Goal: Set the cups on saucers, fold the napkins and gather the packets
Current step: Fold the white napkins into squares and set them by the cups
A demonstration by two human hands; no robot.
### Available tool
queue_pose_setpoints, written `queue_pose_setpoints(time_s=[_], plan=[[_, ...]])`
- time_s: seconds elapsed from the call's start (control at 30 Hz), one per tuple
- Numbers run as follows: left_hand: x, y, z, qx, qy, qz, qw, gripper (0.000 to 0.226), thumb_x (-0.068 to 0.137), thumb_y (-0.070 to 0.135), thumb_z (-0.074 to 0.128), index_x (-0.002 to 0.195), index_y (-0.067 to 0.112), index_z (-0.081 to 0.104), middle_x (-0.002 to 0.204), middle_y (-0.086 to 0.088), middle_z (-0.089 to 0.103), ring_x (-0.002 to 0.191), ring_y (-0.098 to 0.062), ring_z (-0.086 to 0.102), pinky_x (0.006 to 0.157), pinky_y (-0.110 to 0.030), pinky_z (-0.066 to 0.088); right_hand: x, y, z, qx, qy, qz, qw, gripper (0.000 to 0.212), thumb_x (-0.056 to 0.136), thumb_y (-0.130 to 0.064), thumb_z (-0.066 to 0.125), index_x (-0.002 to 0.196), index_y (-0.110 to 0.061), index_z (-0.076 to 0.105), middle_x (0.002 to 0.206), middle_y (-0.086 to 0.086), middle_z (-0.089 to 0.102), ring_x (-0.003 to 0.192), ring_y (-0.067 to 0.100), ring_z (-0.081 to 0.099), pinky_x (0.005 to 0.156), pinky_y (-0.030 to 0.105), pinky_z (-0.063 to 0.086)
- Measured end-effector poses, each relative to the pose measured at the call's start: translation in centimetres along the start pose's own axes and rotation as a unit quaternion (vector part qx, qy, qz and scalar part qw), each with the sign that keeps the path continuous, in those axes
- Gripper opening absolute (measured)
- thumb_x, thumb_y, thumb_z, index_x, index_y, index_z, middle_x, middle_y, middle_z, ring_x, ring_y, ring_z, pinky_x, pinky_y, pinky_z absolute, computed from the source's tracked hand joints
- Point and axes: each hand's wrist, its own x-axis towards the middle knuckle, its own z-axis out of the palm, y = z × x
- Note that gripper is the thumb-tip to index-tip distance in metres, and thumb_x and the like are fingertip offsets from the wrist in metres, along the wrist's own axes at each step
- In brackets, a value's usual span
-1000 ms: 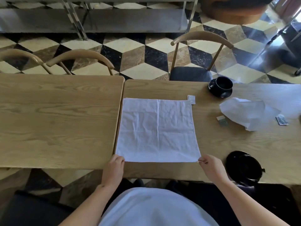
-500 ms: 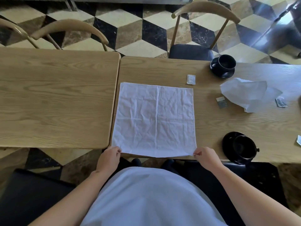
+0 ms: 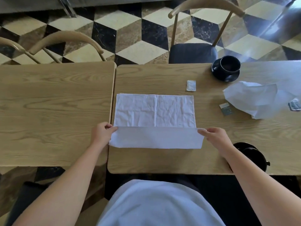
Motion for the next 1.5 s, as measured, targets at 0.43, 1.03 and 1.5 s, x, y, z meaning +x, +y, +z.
queue_pose_setpoints(time_s=[0.43,1.03,1.5], plan=[[10.6,6.3,0.6,-0.109,-0.003,-0.033,0.993,0.005,0.084,0.025,0.078,0.082,0.025,0.073,0.062,0.000,0.066,0.050,-0.005,0.057,0.059,-0.025,0.045,9.3,-5.3,-1.5,0.103,0.040,0.023,0.994,0.010,0.090,-0.032,0.073,0.086,-0.023,0.077,0.085,-0.002,0.073,0.081,0.014,0.064,0.076,0.029,0.052],[18.3,6.5,3.9,-0.080,0.018,-0.126,0.989,0.022,0.089,0.025,0.073,0.072,0.029,0.058,0.075,0.011,0.058,0.066,-0.005,0.050,0.057,-0.022,0.037,17.8,-9.4,0.8,0.068,0.052,0.065,0.994,0.016,0.088,-0.034,0.074,0.096,-0.021,0.072,0.081,-0.001,0.068,0.073,0.016,0.061,0.075,0.033,0.053],[19.2,6.3,4.7,-0.101,0.025,-0.120,0.987,0.024,0.087,0.024,0.075,0.071,0.029,0.059,0.070,0.010,0.054,0.061,-0.007,0.047,0.055,-0.020,0.038,19.3,-9.9,1.4,0.064,0.056,0.093,0.992,0.009,0.091,-0.029,0.072,0.085,-0.022,0.069,0.080,-0.002,0.066,0.072,0.010,0.062,0.070,0.025,0.055]])
